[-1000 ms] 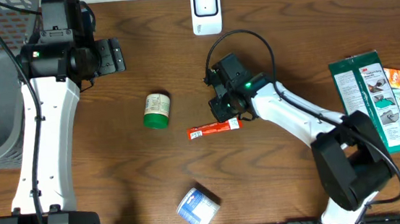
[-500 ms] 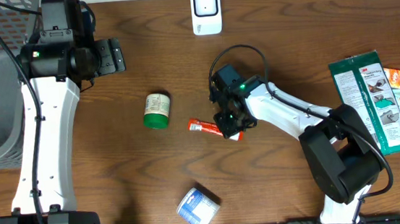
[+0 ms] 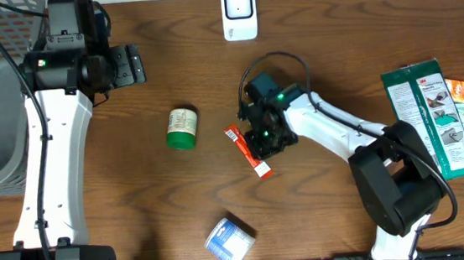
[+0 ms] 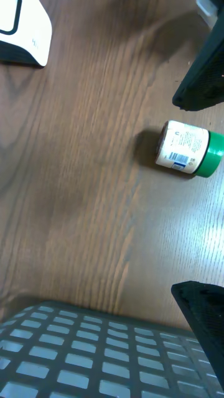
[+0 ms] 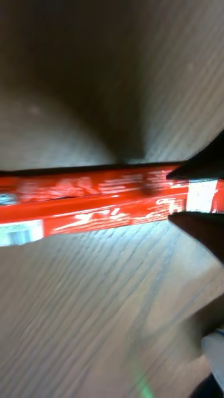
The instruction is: Scan the item barcode
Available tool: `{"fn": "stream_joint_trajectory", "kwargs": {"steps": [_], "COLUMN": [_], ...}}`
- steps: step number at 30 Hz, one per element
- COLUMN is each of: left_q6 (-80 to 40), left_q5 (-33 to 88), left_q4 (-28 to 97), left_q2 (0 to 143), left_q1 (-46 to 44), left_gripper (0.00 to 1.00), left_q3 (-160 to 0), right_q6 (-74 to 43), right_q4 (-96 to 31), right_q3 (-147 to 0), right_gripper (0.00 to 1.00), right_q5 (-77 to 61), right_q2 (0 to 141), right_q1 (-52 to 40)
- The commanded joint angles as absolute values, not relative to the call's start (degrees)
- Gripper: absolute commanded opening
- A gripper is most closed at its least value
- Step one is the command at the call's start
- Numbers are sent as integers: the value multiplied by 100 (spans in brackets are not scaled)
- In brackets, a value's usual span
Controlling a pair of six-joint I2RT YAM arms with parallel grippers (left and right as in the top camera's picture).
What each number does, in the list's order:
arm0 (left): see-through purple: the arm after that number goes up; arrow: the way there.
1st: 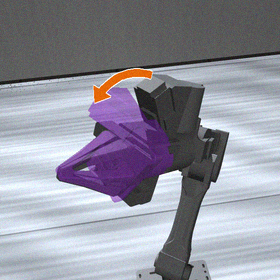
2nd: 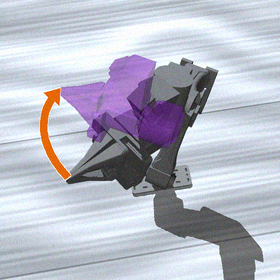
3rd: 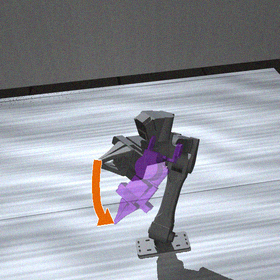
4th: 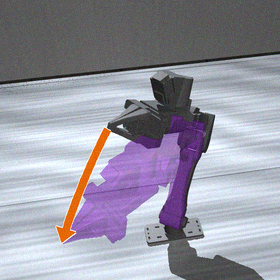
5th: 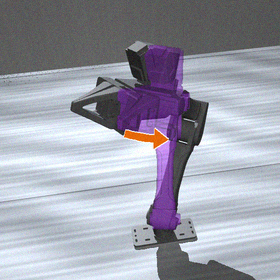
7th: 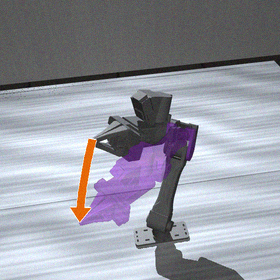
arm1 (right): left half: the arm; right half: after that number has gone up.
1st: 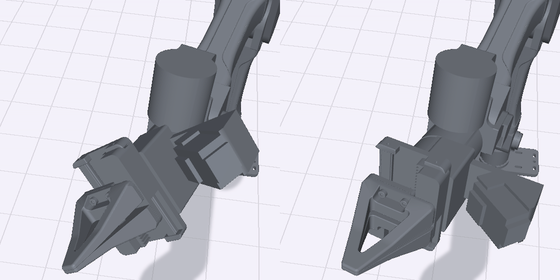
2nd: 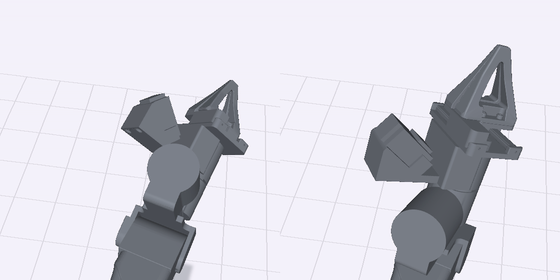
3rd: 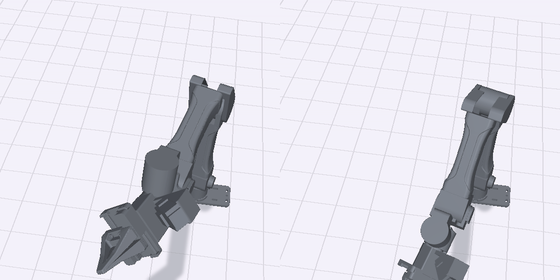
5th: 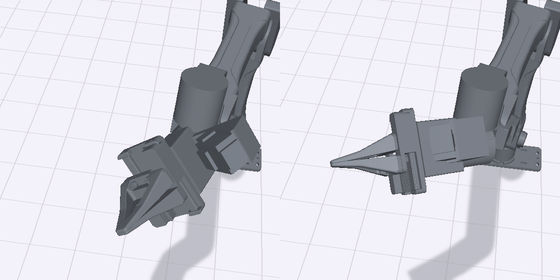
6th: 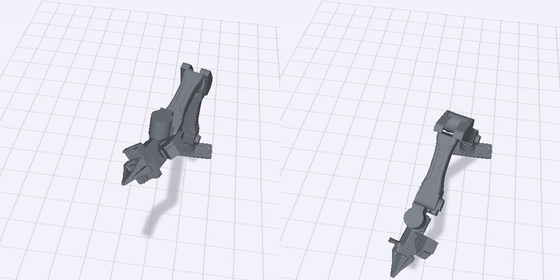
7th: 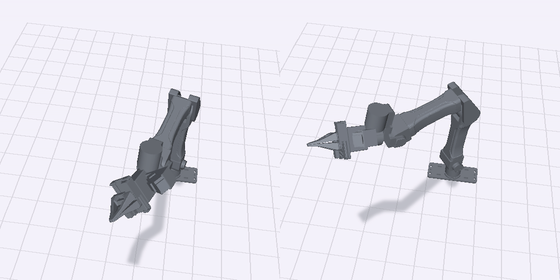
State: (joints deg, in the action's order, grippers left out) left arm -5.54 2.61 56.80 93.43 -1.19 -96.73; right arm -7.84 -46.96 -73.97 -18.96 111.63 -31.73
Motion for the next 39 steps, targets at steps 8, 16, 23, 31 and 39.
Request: {"fn": "stream_joint_trajectory", "kwargs": {"steps": [8, 16, 23, 31, 39], "left_q6": [-519, -519, -519, -519, -519], "left_q5": [193, 191, 191, 191, 191], "left_q4": [5695, 5695, 5695, 5695, 5695], "left_q2": [9411, 9411, 9411, 9411, 9411], "left_q1": [-104, -104, -104, -104, -104], "left_gripper": [88, 88, 88, 88, 88], "left_q3": [-9664, -9664, -9664, -9664, -9664], "right_q6": [-609, -611, -615, -615, -548], "right_q4": [-4737, -4755, -4456, -4436, -4464], "right_q3": [-7596, -7384, -6947, -6923, -7083], "right_gripper": [43, 43, 43, 43, 43], "right_q5": [-1498, -329, 425, 423, 425], "right_q2": [11181, 11190, 11190, 11190, 11185], "right_q1": [-3448, -4064, -4340, -4340, -4338]}}
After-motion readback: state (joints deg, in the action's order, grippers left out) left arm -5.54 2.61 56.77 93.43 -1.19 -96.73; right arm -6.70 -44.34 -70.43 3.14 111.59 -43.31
